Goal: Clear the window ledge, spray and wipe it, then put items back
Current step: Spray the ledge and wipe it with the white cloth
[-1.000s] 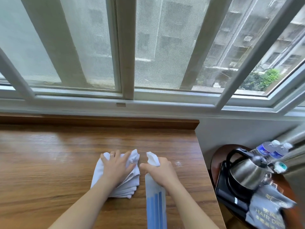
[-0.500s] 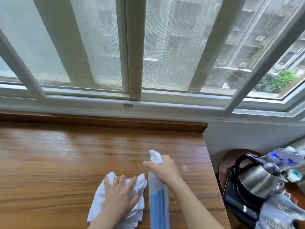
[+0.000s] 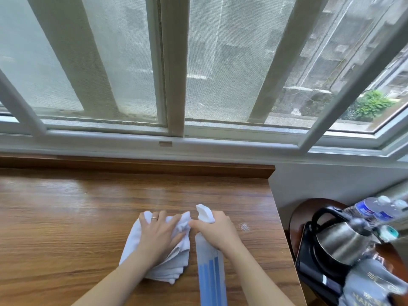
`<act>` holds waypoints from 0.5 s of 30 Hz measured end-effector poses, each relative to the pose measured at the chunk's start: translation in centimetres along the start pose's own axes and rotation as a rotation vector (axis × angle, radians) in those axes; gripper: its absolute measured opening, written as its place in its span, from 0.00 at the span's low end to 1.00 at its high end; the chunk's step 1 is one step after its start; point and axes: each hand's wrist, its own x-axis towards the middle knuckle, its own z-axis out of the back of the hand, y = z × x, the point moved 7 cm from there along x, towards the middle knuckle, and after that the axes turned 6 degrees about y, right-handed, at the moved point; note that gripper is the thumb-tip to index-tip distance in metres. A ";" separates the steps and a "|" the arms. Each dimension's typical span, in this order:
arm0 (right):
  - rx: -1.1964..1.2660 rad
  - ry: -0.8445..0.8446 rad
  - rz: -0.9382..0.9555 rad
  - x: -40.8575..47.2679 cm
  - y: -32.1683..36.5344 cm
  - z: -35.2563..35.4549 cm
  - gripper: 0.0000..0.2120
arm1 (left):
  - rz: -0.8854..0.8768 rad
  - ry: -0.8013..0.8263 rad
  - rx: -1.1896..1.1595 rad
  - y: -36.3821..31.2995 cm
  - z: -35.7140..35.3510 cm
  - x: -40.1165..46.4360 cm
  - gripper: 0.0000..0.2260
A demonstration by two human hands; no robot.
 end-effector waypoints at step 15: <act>0.006 -0.012 0.038 -0.1 1.0 0.8 0.14 | 0.049 -0.028 -0.027 0.1 1.0 2.4 0.22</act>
